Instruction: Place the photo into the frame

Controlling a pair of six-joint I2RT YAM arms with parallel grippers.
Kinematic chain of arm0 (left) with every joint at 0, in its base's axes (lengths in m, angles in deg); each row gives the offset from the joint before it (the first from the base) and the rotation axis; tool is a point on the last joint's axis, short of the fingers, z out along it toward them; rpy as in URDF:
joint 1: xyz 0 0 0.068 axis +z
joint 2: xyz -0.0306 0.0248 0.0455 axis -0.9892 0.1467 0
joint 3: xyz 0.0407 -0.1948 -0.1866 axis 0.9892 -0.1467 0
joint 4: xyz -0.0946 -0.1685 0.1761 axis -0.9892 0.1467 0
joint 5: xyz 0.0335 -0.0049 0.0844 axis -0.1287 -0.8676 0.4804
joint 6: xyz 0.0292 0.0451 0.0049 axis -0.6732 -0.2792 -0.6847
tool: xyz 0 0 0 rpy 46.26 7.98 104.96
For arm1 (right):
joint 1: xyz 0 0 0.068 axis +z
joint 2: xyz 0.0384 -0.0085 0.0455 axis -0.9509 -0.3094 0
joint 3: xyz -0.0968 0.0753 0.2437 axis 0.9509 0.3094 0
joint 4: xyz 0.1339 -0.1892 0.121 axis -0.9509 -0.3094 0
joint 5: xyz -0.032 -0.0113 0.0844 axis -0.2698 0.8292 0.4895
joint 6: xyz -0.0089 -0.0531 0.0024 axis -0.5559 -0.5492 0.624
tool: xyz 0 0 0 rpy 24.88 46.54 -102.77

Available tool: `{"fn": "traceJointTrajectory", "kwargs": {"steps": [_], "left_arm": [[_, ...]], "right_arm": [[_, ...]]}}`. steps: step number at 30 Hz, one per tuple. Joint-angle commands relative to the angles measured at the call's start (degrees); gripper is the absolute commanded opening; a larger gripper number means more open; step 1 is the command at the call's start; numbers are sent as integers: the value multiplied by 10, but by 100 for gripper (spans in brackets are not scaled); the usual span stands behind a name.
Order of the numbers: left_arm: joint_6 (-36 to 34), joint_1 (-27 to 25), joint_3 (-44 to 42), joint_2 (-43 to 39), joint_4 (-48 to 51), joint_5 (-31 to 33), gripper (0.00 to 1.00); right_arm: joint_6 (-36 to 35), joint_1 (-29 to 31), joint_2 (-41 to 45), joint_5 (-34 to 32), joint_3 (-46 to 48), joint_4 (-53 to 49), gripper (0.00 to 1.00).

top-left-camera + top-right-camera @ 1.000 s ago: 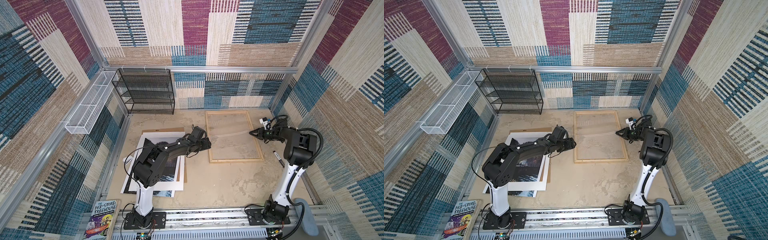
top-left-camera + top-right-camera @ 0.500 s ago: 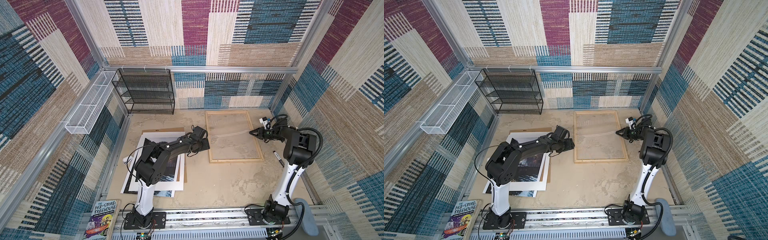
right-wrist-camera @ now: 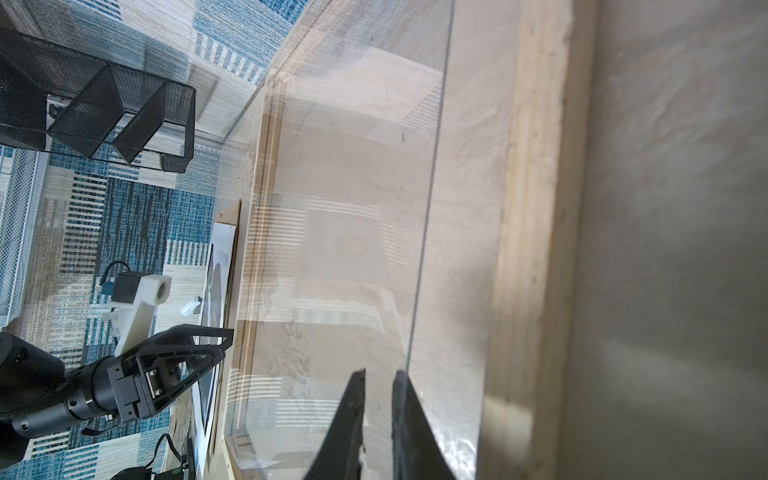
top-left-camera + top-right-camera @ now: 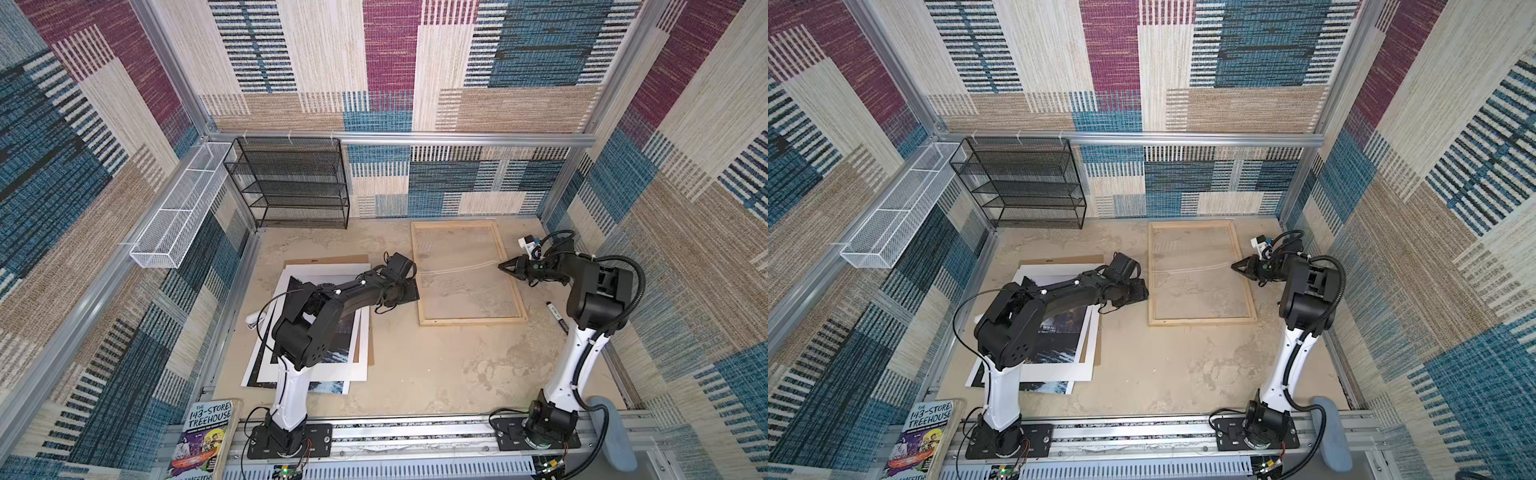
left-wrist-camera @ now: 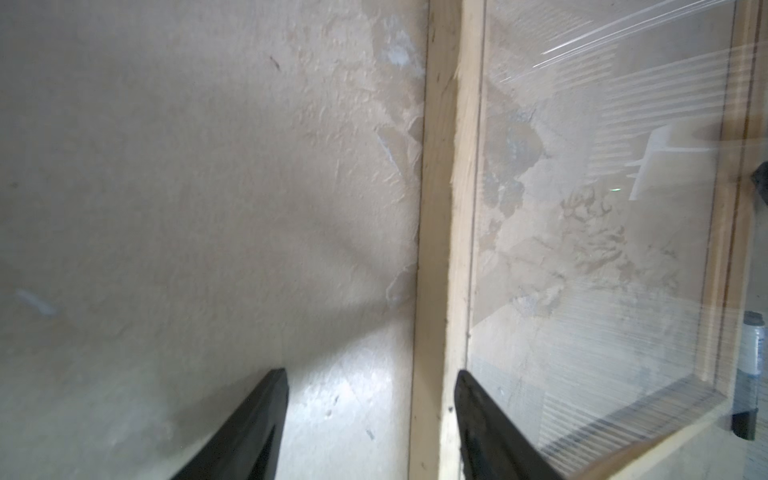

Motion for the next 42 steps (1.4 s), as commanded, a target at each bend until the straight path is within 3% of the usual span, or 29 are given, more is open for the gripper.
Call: {"fn": "traceJointTrajectory", "kwargs": {"steps": [1, 42], "left_arm": [[-12, -1, 5, 1, 8, 7, 67], [-19, -4, 30, 19, 27, -2, 66]], "right_arm": [[-9, -1, 2, 12, 1, 9, 17], [-13, -6, 14, 3, 17, 6, 16]]}}
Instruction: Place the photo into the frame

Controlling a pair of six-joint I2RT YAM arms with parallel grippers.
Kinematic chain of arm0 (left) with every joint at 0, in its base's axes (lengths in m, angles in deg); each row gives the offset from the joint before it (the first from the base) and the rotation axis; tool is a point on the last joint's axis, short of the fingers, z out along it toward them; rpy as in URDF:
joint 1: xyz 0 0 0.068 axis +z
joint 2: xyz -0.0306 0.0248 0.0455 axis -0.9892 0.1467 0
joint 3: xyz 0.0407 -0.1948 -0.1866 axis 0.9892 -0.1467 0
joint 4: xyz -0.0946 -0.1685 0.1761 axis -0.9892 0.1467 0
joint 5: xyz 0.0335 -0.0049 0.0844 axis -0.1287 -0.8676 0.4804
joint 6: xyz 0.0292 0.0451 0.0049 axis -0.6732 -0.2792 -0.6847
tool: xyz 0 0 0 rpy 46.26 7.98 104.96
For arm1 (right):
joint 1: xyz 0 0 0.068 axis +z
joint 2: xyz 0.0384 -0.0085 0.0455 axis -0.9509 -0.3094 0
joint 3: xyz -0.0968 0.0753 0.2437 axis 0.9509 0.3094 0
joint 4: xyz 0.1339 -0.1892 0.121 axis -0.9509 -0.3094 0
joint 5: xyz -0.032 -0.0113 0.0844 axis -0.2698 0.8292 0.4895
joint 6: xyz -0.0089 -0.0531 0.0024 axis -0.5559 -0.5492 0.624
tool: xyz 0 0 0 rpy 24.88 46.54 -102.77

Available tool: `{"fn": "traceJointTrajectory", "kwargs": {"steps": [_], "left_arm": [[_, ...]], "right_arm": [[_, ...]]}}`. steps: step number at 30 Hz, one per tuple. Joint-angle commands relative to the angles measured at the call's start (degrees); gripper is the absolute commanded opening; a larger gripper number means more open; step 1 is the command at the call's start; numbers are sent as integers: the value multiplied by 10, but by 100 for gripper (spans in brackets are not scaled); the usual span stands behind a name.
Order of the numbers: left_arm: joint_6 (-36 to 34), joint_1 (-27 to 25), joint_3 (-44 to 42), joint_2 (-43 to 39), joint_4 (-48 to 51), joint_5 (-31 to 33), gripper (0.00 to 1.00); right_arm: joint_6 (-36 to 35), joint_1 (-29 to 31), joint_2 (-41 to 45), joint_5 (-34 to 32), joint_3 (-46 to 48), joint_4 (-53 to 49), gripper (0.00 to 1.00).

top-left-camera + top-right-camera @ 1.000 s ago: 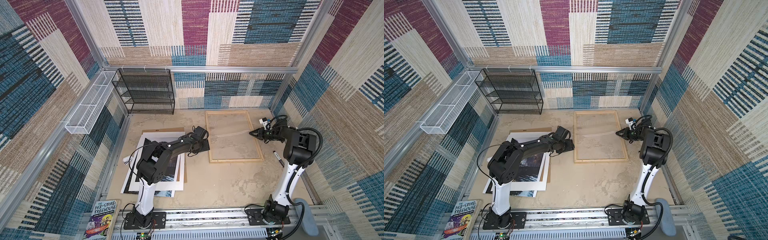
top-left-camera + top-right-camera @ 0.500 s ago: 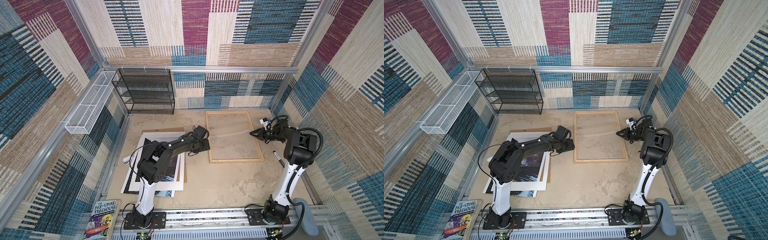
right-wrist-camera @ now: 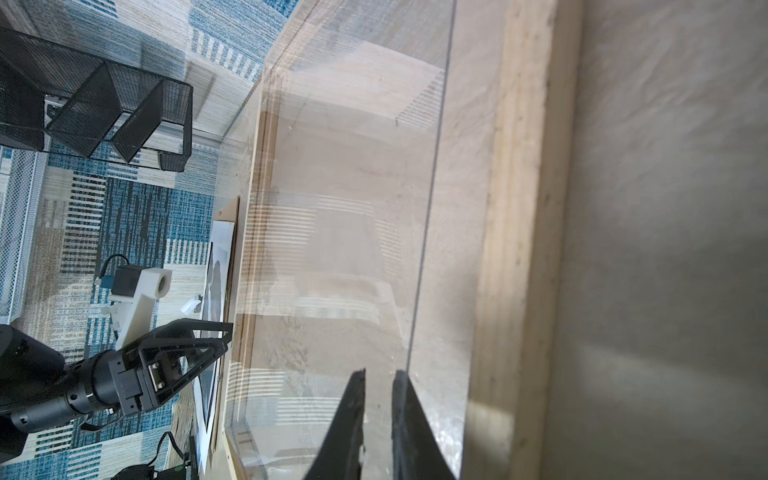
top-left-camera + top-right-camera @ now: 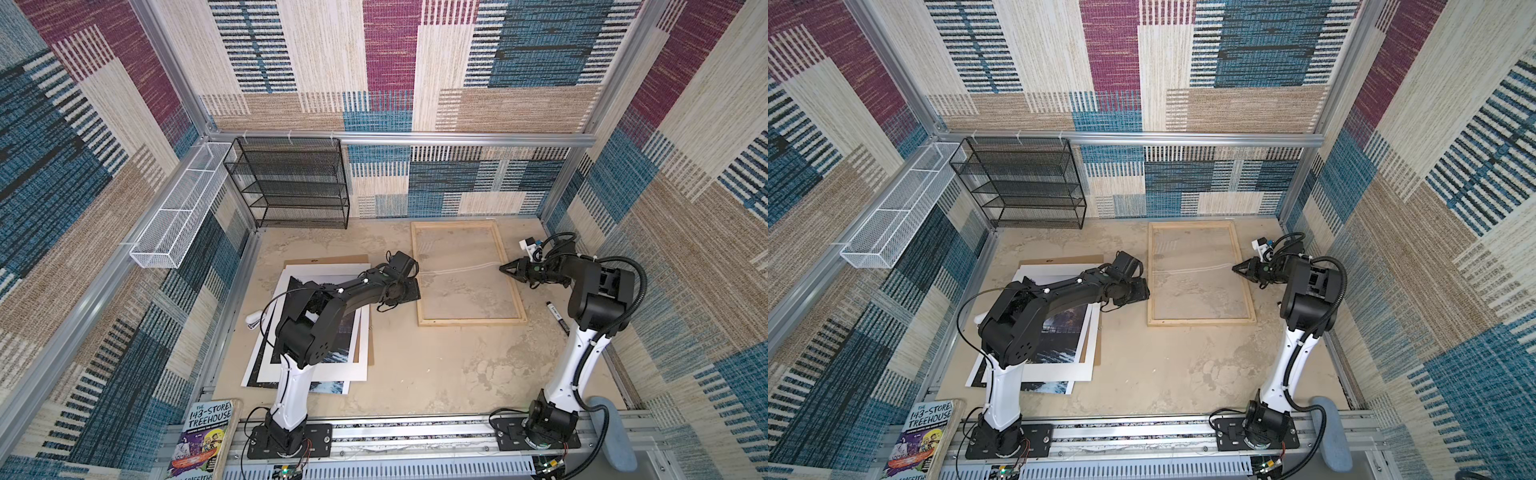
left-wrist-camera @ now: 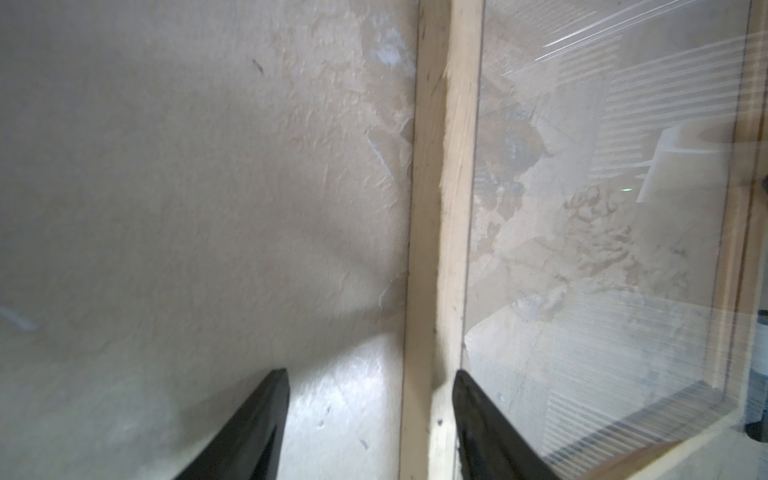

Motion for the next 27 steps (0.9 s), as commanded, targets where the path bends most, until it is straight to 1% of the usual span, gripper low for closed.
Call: {"fn": "traceJointTrajectory", "kwargs": {"steps": [1, 27], "left_arm": [[-11, 0, 3, 2, 6, -2, 66], [-8, -4, 0, 5, -2, -8, 63]], "right_arm": [[-7, -1, 8, 4, 2, 10, 17], [-5, 0, 17, 0, 8, 11, 17]]}}
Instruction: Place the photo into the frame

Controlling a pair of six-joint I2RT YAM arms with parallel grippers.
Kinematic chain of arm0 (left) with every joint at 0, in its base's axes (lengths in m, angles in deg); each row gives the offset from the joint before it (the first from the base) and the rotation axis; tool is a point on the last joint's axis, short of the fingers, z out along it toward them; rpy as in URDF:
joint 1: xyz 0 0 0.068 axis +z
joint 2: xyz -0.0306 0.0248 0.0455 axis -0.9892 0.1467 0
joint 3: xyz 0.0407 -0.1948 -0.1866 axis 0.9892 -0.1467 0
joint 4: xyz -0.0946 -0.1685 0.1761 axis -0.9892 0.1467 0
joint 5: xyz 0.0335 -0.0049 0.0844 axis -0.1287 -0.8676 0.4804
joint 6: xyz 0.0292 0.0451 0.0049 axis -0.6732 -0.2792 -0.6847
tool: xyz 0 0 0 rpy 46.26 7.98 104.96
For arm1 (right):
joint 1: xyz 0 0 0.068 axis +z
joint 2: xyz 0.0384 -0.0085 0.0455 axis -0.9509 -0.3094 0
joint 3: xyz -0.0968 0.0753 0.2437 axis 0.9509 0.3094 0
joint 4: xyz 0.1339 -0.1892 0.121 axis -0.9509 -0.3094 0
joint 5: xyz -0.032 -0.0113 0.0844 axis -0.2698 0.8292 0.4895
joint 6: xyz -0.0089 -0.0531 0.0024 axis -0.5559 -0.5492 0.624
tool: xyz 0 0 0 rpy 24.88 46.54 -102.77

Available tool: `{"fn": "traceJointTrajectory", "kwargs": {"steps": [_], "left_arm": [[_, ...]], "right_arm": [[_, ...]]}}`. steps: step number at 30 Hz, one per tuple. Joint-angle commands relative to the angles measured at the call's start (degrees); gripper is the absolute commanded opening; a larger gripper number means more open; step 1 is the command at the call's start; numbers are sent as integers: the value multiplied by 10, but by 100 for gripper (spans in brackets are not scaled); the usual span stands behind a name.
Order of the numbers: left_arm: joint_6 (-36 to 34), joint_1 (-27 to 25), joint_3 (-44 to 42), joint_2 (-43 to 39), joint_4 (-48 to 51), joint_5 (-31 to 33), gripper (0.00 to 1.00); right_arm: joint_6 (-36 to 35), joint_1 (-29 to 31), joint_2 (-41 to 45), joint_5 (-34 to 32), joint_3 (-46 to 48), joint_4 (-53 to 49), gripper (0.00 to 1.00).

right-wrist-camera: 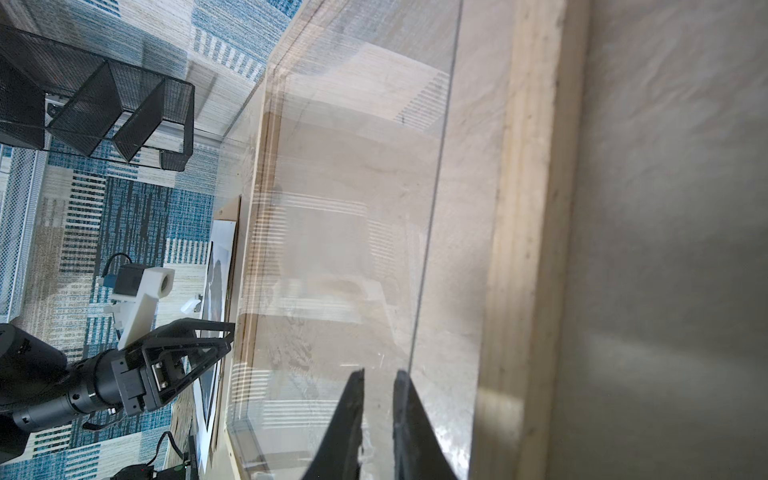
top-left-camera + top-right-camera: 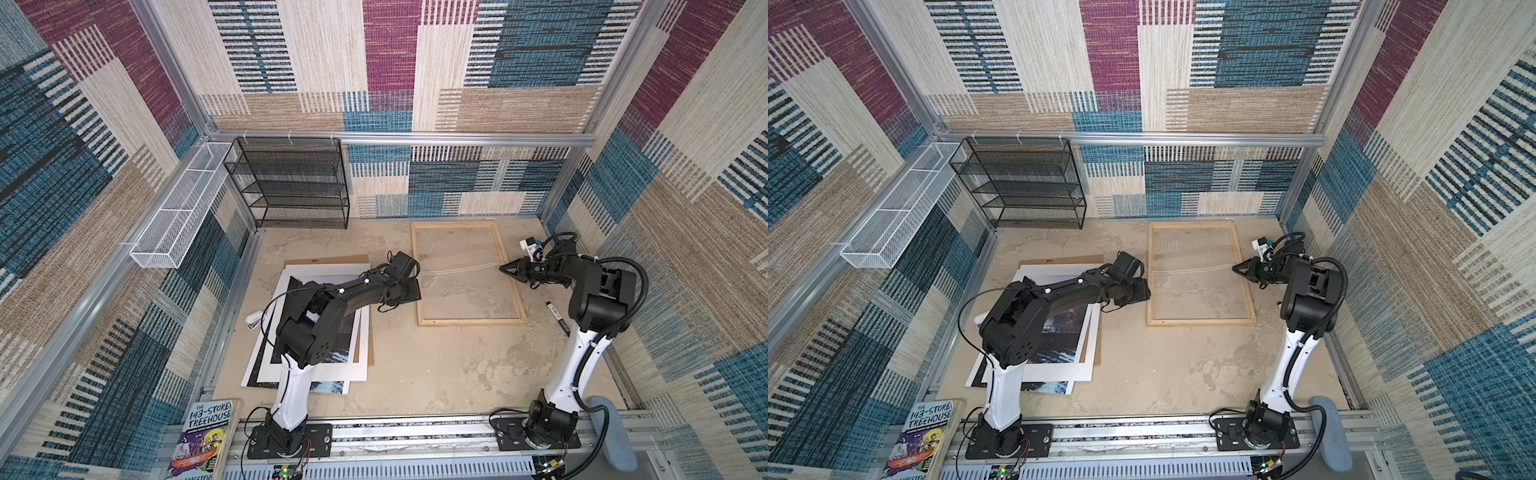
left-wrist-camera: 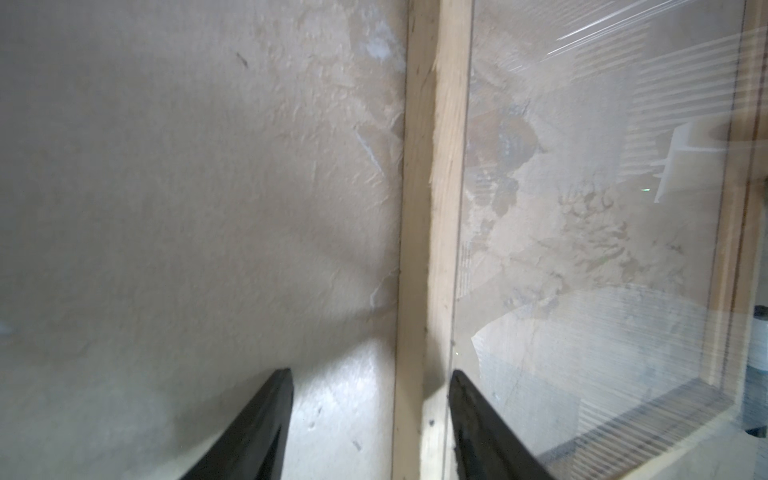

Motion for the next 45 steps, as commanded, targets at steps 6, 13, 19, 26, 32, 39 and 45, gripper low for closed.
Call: {"fn": "traceJointTrajectory", "kwargs": {"steps": [6, 13, 19, 26, 32, 39, 45], "left_arm": [[-8, -2, -2, 4, 1, -7, 63], [-9, -1, -2, 3, 1, -6, 63], [-10, -1, -1, 3, 3, -5, 63], [-10, -1, -1, 4, 0, -11, 63], [-10, -1, 2, 7, -2, -18, 63], [-12, -3, -2, 6, -16, -31, 63], [-11, -3, -8, 4, -26, -37, 63]], "right_arm": [[-9, 0, 4, 4, -11, 3, 17], [-14, 0, 1, 3, -20, -6, 17], [-15, 0, 0, 6, -20, -5, 17], [-13, 0, -2, 17, -19, -1, 18], [-12, 0, 1, 22, -16, 2, 18], [-2, 0, 2, 23, -3, 15, 20], [5, 0, 5, 23, 9, 27, 23]]}}
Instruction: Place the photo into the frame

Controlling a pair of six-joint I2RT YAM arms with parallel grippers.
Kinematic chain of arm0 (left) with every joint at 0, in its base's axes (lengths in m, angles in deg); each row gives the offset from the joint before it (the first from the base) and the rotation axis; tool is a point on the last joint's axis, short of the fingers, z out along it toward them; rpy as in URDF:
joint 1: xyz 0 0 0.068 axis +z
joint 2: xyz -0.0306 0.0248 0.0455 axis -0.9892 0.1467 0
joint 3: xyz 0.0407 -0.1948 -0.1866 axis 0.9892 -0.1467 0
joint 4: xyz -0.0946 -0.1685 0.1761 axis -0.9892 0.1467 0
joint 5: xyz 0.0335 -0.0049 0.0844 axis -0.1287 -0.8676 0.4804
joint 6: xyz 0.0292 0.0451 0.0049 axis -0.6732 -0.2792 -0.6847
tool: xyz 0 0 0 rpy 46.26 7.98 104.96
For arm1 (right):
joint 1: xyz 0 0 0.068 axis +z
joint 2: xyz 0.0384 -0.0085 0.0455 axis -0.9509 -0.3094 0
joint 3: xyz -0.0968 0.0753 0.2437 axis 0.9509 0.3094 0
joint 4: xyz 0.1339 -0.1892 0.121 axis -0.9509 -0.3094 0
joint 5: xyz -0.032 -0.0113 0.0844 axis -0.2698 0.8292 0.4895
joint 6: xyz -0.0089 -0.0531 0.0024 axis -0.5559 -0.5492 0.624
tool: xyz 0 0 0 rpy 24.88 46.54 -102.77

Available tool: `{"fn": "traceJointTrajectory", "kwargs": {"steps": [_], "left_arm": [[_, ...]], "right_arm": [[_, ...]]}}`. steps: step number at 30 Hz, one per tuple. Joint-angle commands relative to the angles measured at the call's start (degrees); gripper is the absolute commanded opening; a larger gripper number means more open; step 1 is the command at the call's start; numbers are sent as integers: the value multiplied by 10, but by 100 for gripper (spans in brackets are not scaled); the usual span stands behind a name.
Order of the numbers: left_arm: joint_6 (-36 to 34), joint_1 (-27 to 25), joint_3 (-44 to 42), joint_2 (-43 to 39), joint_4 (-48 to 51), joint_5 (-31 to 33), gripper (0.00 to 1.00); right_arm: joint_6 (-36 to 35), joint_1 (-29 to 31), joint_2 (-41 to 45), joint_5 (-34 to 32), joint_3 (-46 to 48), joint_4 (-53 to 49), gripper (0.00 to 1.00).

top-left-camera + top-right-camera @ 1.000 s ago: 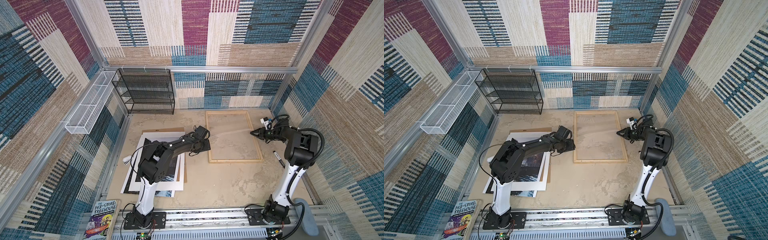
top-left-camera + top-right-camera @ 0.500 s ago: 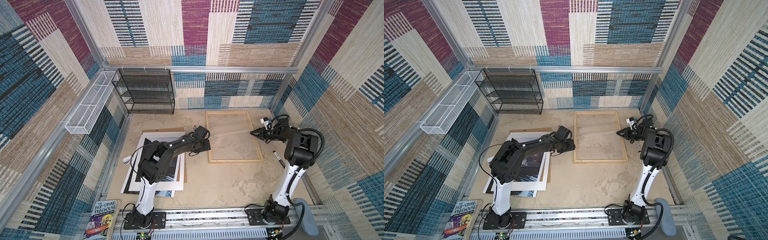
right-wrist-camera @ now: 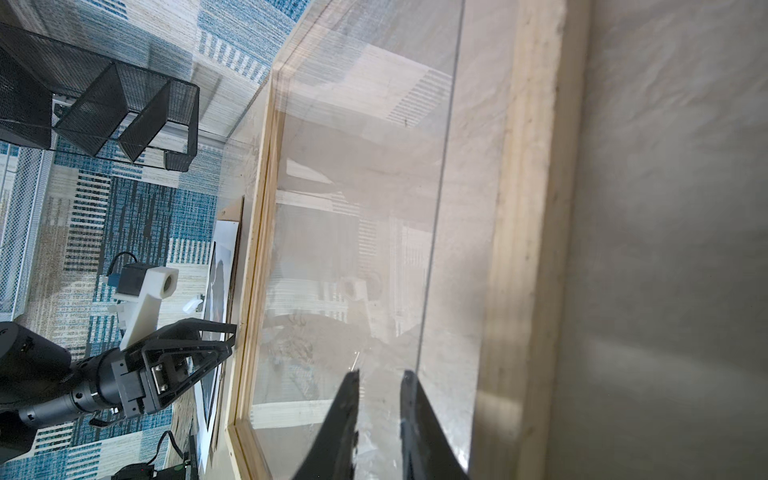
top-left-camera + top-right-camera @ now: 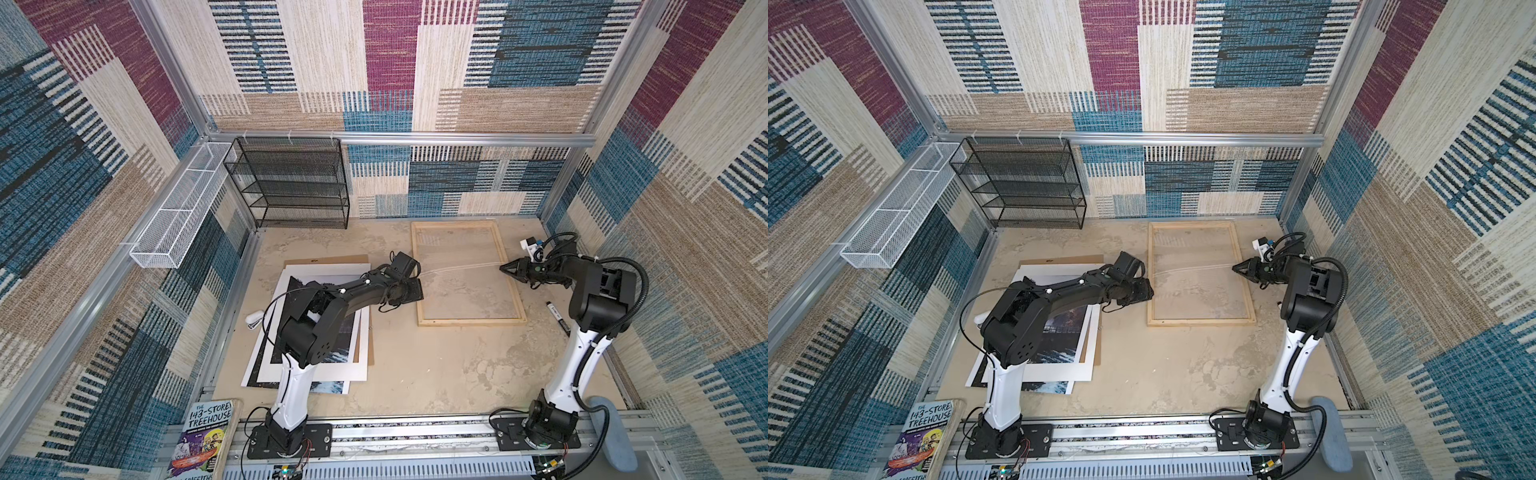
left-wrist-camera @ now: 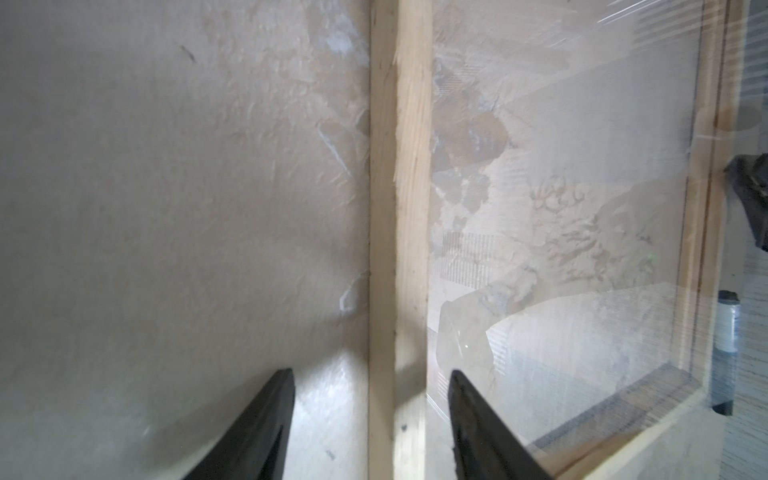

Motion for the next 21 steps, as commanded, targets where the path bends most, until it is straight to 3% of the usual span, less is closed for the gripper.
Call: {"fn": "traceJointTrajectory", "kwargs": {"steps": [1, 7, 21], "left_arm": [[-11, -1, -4, -1, 3, -9, 63], [-12, -1, -3, -3, 3, -8, 62], [-1, -1, -11, -5, -7, -4, 62]], "right_arm": [[6, 0, 5, 17, 3, 18, 23], [7, 1, 10, 17, 8, 22, 24], [15, 0, 22, 17, 29, 31, 16]]}}
